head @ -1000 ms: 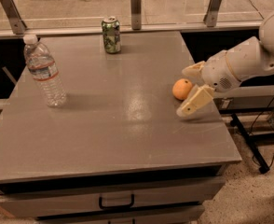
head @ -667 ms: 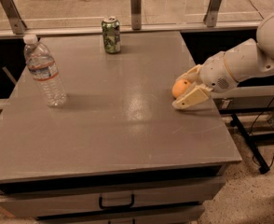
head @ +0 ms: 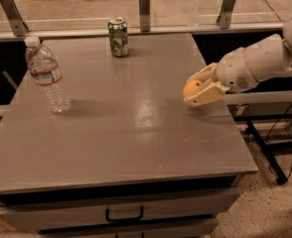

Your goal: Move orange near water bottle

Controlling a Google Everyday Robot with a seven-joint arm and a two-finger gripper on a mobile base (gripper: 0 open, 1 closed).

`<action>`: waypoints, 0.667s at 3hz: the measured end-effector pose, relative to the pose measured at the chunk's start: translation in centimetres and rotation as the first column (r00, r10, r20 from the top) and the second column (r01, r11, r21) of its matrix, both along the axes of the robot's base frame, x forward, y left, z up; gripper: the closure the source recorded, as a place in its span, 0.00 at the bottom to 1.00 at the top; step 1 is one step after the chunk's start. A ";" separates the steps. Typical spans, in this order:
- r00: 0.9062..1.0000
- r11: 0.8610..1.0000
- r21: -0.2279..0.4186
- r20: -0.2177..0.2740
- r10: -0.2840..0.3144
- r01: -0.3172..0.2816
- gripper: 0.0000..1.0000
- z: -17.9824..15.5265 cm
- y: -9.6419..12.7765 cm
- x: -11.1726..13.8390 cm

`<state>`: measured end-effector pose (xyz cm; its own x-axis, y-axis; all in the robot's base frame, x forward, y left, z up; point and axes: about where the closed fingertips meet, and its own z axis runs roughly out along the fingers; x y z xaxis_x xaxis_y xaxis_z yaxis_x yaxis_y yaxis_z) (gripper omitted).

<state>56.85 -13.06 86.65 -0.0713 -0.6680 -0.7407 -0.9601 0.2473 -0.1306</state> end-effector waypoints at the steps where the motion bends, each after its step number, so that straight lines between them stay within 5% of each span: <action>1: 1.000 1.000 0.002 0.000 0.003 -0.003 1.00 0.0 0.2 0.0; 2: 1.000 1.000 0.002 0.000 0.003 -0.003 1.00 0.0 0.2 0.0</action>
Offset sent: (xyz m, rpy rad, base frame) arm 0.0000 0.0018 0.0005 0.0017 -0.0001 0.0031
